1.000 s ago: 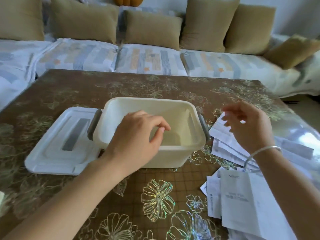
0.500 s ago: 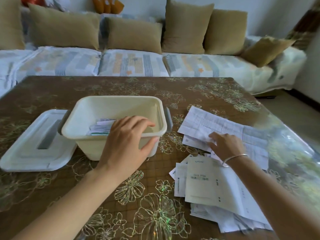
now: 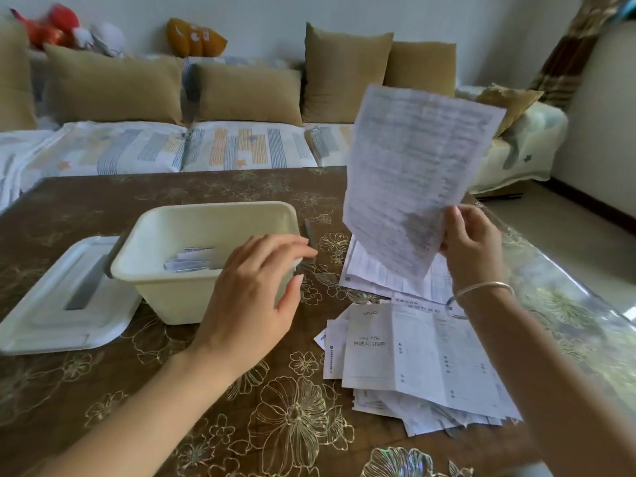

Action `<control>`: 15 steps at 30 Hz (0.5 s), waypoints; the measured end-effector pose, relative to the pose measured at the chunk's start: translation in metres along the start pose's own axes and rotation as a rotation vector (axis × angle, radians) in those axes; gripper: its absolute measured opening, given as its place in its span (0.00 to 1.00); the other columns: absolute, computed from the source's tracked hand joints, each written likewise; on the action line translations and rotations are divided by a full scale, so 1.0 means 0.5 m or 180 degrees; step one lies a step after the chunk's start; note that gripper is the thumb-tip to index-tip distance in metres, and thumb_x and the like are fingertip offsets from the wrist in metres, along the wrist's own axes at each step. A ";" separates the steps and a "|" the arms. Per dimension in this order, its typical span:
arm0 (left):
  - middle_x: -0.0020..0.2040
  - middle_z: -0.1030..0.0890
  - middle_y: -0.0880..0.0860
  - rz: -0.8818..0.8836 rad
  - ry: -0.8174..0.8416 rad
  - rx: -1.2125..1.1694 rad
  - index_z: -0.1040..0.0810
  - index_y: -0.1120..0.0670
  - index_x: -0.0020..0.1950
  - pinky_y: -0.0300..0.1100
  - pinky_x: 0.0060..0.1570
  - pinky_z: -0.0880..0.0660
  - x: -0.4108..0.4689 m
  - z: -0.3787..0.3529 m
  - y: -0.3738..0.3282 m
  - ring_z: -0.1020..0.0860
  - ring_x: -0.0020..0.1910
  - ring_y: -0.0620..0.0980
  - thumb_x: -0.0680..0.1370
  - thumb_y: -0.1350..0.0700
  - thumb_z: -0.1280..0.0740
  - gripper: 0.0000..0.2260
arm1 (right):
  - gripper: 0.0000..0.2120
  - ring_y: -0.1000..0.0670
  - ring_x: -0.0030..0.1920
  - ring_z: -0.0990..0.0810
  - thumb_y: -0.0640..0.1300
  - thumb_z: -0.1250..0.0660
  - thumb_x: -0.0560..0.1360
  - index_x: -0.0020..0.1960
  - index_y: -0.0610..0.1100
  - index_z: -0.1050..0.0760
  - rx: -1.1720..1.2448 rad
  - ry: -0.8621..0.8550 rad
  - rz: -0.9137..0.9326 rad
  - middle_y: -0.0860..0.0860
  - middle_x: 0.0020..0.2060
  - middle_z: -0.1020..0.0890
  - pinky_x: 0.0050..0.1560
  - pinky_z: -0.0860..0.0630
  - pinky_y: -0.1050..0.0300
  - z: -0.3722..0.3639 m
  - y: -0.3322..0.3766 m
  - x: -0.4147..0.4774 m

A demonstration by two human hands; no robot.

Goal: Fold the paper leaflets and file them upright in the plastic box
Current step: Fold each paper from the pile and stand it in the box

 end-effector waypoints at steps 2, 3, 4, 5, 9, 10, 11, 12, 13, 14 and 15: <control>0.63 0.24 0.50 -0.0011 0.0001 0.0000 0.24 0.55 0.64 0.48 0.65 0.28 0.005 -0.005 -0.010 0.26 0.63 0.48 0.74 0.65 0.30 0.19 | 0.08 0.52 0.34 0.27 0.44 0.40 0.81 0.45 0.43 0.26 0.1079 0.0076 -0.0511 0.47 0.35 0.26 0.41 0.22 0.58 0.015 0.023 -0.007; 0.66 0.25 0.51 -0.0014 0.0012 0.0033 0.27 0.56 0.67 0.48 0.66 0.29 0.007 -0.007 -0.013 0.27 0.65 0.49 0.73 0.66 0.30 0.23 | 0.09 0.54 0.33 0.29 0.44 0.41 0.81 0.46 0.42 0.26 0.1479 0.0166 -0.0778 0.48 0.35 0.27 0.40 0.23 0.60 0.020 0.029 -0.012; 0.68 0.27 0.53 -0.0028 0.0030 0.0095 0.30 0.57 0.70 0.48 0.68 0.31 0.008 -0.008 -0.013 0.28 0.67 0.50 0.73 0.67 0.30 0.26 | 0.09 0.55 0.33 0.30 0.44 0.41 0.81 0.48 0.41 0.26 0.1709 0.0267 -0.1048 0.48 0.36 0.28 0.38 0.24 0.62 0.021 0.028 -0.018; 0.70 0.29 0.54 -0.0046 0.0054 0.0169 0.33 0.58 0.73 0.48 0.69 0.33 0.006 -0.008 -0.012 0.29 0.68 0.51 0.72 0.68 0.29 0.31 | 0.09 0.55 0.31 0.31 0.43 0.42 0.81 0.47 0.41 0.27 0.1765 0.0380 -0.1280 0.47 0.36 0.30 0.35 0.25 0.65 0.023 0.029 -0.031; 0.76 0.37 0.59 0.0128 0.0348 0.0092 0.55 0.54 0.80 0.45 0.56 0.24 -0.025 -0.001 0.022 0.24 0.63 0.55 0.70 0.65 0.27 0.48 | 0.14 0.59 0.19 0.32 0.39 0.42 0.81 0.37 0.41 0.31 0.1257 0.0600 -0.1964 0.50 0.24 0.30 0.22 0.31 0.68 0.019 -0.013 -0.109; 0.77 0.39 0.58 0.0207 0.0439 0.0059 0.59 0.50 0.80 0.40 0.48 0.21 -0.042 0.001 0.032 0.21 0.59 0.55 0.70 0.64 0.26 0.50 | 0.14 0.59 0.19 0.32 0.39 0.41 0.81 0.36 0.40 0.30 0.1091 0.0647 -0.2104 0.51 0.22 0.29 0.21 0.30 0.68 0.018 -0.035 -0.131; 0.78 0.41 0.56 0.0282 0.0511 0.0053 0.62 0.47 0.79 0.35 0.41 0.21 -0.066 0.003 0.039 0.20 0.56 0.54 0.71 0.65 0.26 0.52 | 0.13 0.58 0.20 0.31 0.40 0.41 0.81 0.37 0.39 0.29 0.0898 0.0735 -0.2225 0.51 0.21 0.29 0.22 0.30 0.68 0.017 -0.058 -0.157; 0.79 0.43 0.54 0.0291 0.0576 0.0077 0.62 0.45 0.79 0.35 0.41 0.20 -0.084 -0.002 0.044 0.20 0.57 0.54 0.70 0.65 0.26 0.53 | 0.12 0.56 0.22 0.31 0.40 0.40 0.80 0.40 0.38 0.28 0.0717 0.0786 -0.2331 0.50 0.23 0.29 0.24 0.29 0.67 0.018 -0.082 -0.172; 0.79 0.46 0.52 0.0223 0.0626 0.0155 0.61 0.46 0.79 0.39 0.48 0.21 -0.110 -0.007 0.043 0.23 0.62 0.54 0.70 0.65 0.25 0.53 | 0.09 0.54 0.25 0.30 0.40 0.39 0.80 0.43 0.38 0.26 0.0533 0.0797 -0.2438 0.49 0.26 0.28 0.26 0.28 0.65 0.020 -0.103 -0.191; 0.80 0.47 0.51 0.0093 0.0655 0.0249 0.59 0.48 0.80 0.44 0.56 0.25 -0.132 -0.015 0.040 0.28 0.67 0.53 0.70 0.64 0.25 0.52 | 0.08 0.53 0.27 0.29 0.40 0.38 0.80 0.47 0.37 0.23 0.0361 0.0778 -0.2528 0.47 0.28 0.27 0.27 0.27 0.64 0.025 -0.120 -0.206; 0.80 0.48 0.50 -0.0052 0.0709 0.0305 0.57 0.49 0.80 0.47 0.61 0.30 -0.156 -0.022 0.037 0.33 0.70 0.51 0.69 0.63 0.24 0.51 | 0.08 0.51 0.29 0.28 0.39 0.38 0.79 0.50 0.35 0.22 0.0239 0.0771 -0.2594 0.45 0.31 0.26 0.27 0.25 0.63 0.027 -0.134 -0.222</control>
Point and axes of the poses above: each hand's wrist, its own x-axis towards the middle knuckle, its own z-axis out of the back of the hand, y = z × x, the point moved 6 cm from there along x, towards the middle knuckle
